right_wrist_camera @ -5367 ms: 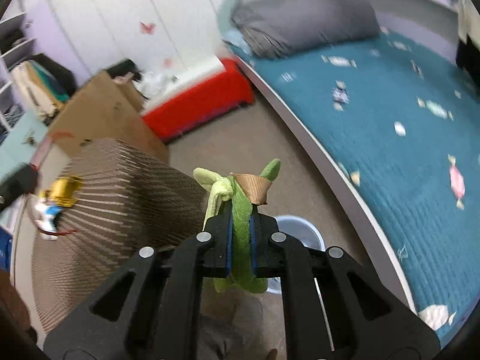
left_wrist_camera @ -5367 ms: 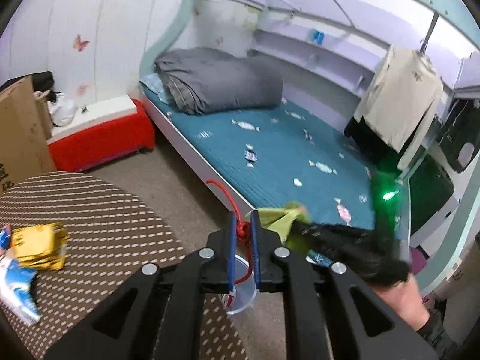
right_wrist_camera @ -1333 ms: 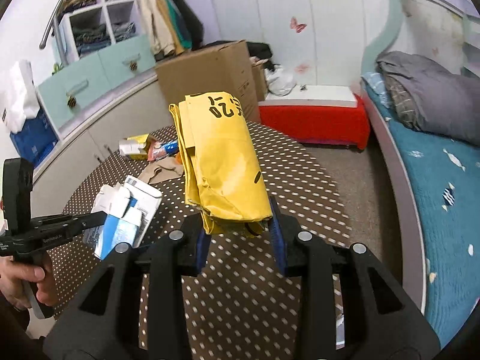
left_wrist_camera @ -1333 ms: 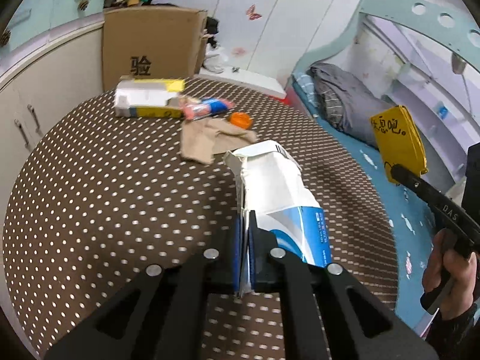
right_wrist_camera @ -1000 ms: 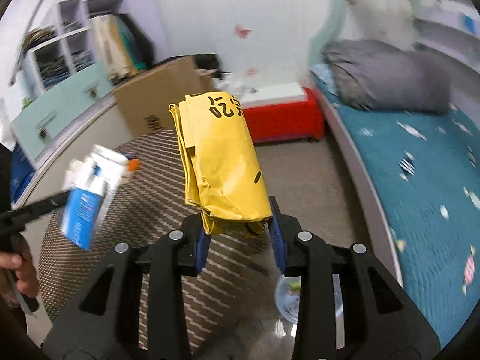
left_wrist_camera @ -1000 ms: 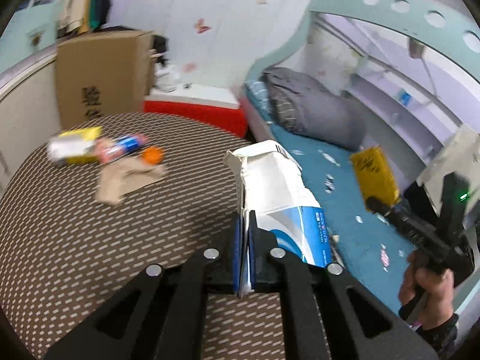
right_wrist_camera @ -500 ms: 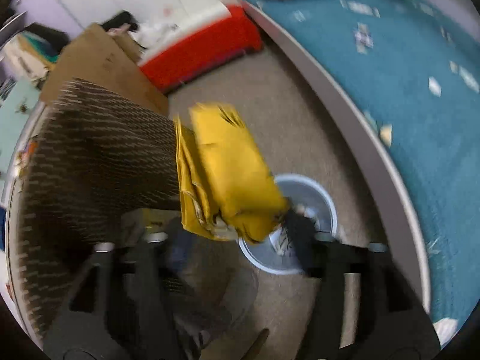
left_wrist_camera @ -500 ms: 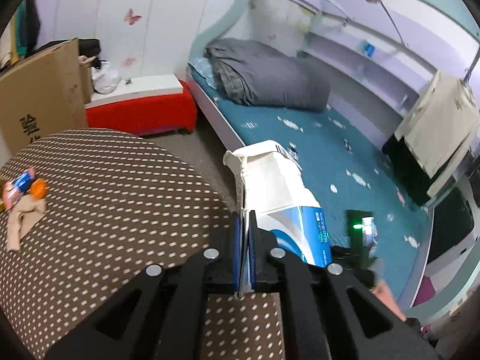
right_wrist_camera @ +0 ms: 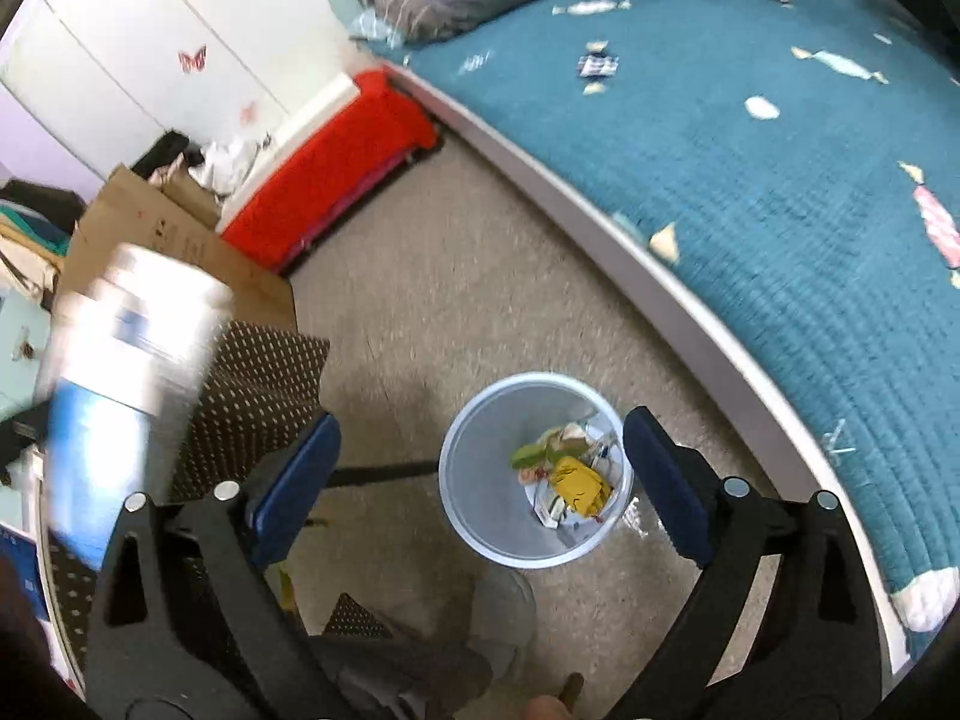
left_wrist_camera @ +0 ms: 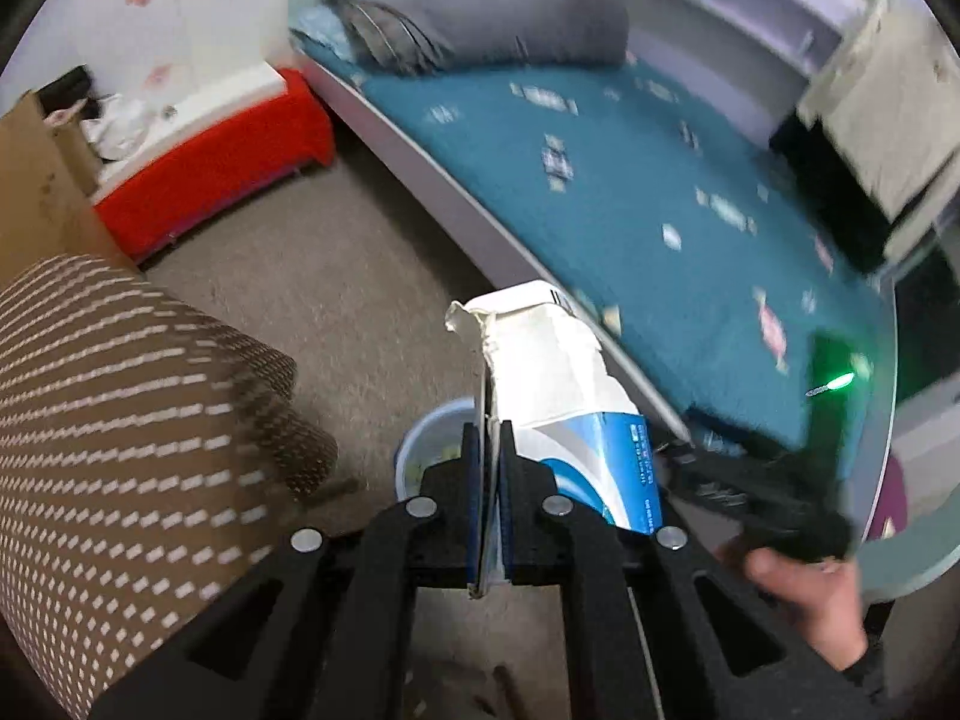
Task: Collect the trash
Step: 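Open the left tool over the wastebasket to drop the white-blue box, then move both tools back over the table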
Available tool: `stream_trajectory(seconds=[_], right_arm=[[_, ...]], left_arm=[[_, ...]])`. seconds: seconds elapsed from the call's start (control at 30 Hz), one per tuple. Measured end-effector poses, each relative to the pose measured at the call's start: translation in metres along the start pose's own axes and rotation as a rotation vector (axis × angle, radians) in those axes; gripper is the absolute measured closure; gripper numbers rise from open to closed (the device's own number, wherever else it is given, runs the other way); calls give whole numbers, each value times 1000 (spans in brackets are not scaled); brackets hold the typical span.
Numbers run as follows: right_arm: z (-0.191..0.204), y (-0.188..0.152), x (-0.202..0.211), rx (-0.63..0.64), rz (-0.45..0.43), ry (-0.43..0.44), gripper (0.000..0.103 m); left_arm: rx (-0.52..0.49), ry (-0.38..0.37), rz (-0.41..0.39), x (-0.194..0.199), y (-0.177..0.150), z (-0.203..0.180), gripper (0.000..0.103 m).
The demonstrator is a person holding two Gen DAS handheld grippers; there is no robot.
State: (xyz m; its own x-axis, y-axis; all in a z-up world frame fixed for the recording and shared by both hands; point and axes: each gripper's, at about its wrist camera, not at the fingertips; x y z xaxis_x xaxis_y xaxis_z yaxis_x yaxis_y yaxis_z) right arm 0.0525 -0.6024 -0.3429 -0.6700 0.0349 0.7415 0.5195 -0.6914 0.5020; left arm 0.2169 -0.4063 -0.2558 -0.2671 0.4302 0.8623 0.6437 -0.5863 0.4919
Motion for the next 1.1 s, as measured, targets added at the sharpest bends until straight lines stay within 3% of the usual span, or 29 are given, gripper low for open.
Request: stream_trajectory(seconds=[0.1,0.13,0.17,0.2,0.27,0.37,0.63,1.1], right_arm=[[0,4,15,7,-29,14,7],[1,4,18,10,-35,17,7],[3,5,22,12,-39,20,6],[3,5,23,12,-42,20,6],[4,3,26,8,-44,16,6],[9,2,28,14,-48,-4,6],[40,2,47,64,-89,-12,6],[160,3,110,242,-186,73,6]], left_arm=[[-68,-10,78,-23,9,-12,89],[-95,5,104,-30,11,-15,63],[-114,29,134,-38,13,-16,23],[-124,61,139,-40,15,-16,16],[-139,73,113,-36,17,-17,15],[-93,23,89,-22,14,-12,14],[-59,60,-55,25,2,-10,11],[24,141,-267,134,-34,42,11]])
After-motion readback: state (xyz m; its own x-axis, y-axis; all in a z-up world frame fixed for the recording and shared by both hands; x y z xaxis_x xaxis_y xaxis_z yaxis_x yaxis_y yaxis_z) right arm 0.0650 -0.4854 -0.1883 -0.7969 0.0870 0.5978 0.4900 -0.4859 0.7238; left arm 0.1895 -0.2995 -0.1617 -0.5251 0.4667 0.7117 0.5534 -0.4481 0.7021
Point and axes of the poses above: each gripper's, at about its wrist camera, not at the fingertips, and x roughly against the way its jaws point, z to its left, y to its top, and after that the axes turned 6 degrees about -z, right-handed
